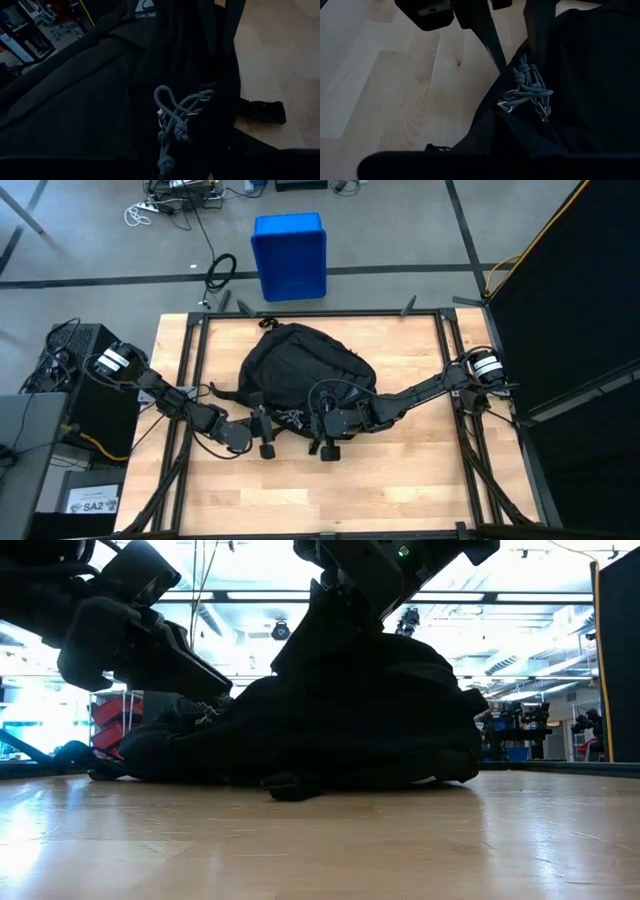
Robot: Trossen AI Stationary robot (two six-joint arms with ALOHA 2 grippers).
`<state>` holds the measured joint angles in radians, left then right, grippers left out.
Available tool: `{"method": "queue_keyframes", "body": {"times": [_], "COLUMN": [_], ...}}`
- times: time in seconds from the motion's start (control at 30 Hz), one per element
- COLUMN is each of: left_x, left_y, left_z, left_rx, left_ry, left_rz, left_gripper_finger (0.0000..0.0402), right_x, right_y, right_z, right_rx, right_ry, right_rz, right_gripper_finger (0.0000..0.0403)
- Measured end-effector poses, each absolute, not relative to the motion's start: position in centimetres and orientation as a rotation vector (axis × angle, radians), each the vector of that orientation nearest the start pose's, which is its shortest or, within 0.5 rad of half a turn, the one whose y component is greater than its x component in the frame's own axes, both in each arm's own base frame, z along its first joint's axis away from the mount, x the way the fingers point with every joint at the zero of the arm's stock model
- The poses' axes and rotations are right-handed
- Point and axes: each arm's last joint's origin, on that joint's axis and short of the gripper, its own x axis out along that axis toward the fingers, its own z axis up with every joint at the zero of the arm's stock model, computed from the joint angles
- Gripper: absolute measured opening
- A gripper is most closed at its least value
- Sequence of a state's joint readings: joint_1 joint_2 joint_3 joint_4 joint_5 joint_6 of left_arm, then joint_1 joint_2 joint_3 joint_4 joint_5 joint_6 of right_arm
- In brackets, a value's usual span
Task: Unpack backpack
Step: Open the backpack
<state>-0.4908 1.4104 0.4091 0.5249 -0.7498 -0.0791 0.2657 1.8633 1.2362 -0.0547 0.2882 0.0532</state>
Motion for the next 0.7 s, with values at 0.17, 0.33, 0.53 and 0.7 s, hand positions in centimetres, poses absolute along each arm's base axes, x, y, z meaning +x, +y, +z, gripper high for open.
{"method": "queue_keyframes", "body": {"times": [0.17,0.33,0.53,0.7], "left_x": [22.6,22.8,23.1,23.2], "left_y": [-9.2,-8.9,-9.1,-9.1], "left_z": [14.6,13.6,13.3,13.4], "left_rx": [0.184,0.201,0.196,0.188], "left_ry": [0.38,0.415,0.406,0.392], "left_rz": [0.268,0.28,0.28,0.279], "left_gripper_finger": [0.0122,0.0122,0.0122,0.0122], "right_x": [39.2,39.2,39.2,39.2], "right_y": [9.7,9.7,9.7,9.7], "right_z": [20.1,20.1,20.1,20.1], "right_rx": [-0.135,-0.135,-0.135,-0.135], "right_ry": [0.655,0.655,0.655,0.655], "right_rz": [-0.041,-0.041,-0.041,-0.042], "right_gripper_finger": [0.0003,0.0008,0.0004,0.0001]}}
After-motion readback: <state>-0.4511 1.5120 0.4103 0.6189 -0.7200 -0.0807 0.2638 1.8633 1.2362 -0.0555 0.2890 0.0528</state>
